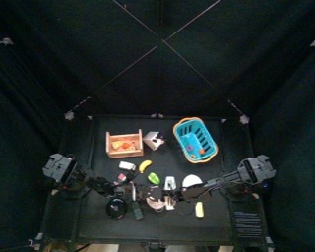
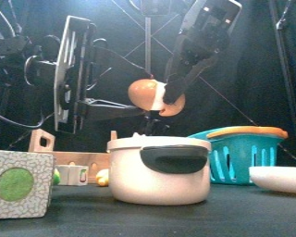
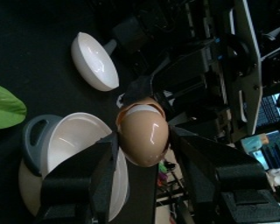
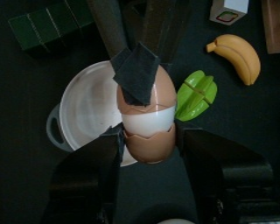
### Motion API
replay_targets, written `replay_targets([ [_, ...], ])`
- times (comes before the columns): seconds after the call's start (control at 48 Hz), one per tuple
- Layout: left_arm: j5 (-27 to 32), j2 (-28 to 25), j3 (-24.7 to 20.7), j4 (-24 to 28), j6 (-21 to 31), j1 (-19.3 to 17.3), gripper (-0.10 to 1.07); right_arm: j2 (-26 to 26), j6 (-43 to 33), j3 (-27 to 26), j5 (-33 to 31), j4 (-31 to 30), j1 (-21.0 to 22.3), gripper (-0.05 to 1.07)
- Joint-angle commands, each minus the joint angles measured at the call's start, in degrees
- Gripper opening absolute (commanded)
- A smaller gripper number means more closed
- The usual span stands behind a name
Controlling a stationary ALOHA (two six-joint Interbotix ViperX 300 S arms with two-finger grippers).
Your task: Remove egg shell
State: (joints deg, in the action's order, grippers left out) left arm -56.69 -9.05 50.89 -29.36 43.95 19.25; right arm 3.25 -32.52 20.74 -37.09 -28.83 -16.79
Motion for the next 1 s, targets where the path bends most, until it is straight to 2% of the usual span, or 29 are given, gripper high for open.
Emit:
replay_targets([
  [0.0,-0.53,1.49,-0.35,0.18,-0.18,-0.18,0.59,-1.58,-0.09,-0.44,0.18,0.0,-0.09,0.6],
  [0.375,-0.44,3.16,0.97,0.26,-0.26,-0.18,0.59,-1.76,0.0,0.35,-0.18,0.88,-0.09,0.6],
  [0.792,-0.44,6.06,5.98,0.7,-0.79,-0.18,0.59,-1.41,0.09,0.44,1.85,1.41,-0.7,0.61],
  [0.979,-0.44,6.77,6.5,0.88,-0.88,-0.18,0.59,-1.23,0.09,0.53,2.2,1.41,-0.44,0.61],
])
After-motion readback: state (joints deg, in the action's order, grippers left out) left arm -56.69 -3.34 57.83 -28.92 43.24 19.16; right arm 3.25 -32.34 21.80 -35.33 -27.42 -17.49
